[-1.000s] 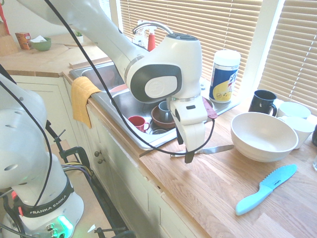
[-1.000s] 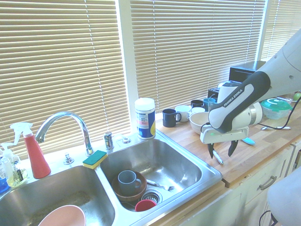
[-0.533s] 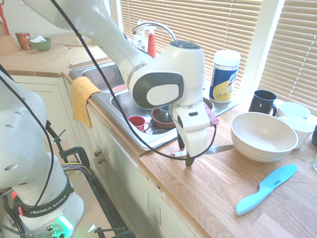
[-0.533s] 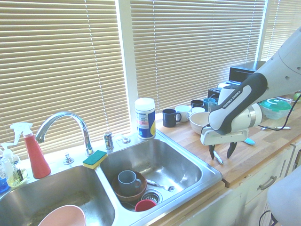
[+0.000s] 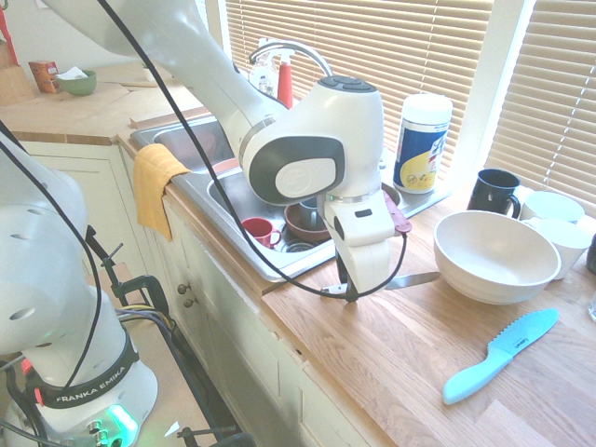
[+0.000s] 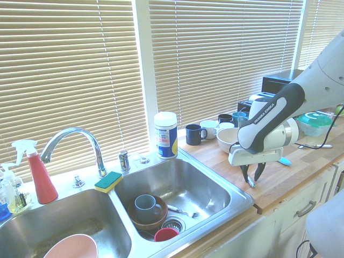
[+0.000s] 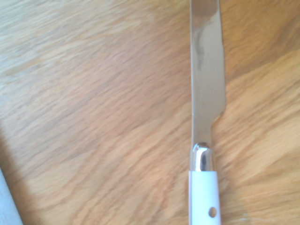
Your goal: Put the knife into the sink
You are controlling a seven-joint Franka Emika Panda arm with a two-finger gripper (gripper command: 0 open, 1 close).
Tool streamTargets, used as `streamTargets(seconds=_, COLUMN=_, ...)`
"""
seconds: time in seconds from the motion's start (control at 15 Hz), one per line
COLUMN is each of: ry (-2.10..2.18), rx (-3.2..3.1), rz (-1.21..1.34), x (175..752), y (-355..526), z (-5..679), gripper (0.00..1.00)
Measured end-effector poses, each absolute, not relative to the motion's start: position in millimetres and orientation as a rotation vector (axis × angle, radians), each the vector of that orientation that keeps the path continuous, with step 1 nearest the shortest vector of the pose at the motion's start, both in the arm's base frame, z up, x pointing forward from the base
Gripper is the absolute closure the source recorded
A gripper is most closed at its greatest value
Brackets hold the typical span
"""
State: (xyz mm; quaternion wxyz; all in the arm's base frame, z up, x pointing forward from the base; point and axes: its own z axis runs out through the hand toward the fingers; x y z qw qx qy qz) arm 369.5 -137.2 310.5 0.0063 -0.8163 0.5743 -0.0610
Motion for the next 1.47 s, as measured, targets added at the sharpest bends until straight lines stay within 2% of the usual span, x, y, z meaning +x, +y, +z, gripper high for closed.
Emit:
streamTargets(seconds=0.93, ry=1.734, rx=-2.549, rz=-0.206, x=383.8, y=-110.5, z=316.3, gripper=1.00)
streamTargets(seconds=1.47, ry=1.439, rx=-2.698, rz=-0.299, x=403.9, y=7.5, z=406.4, gripper=1.00)
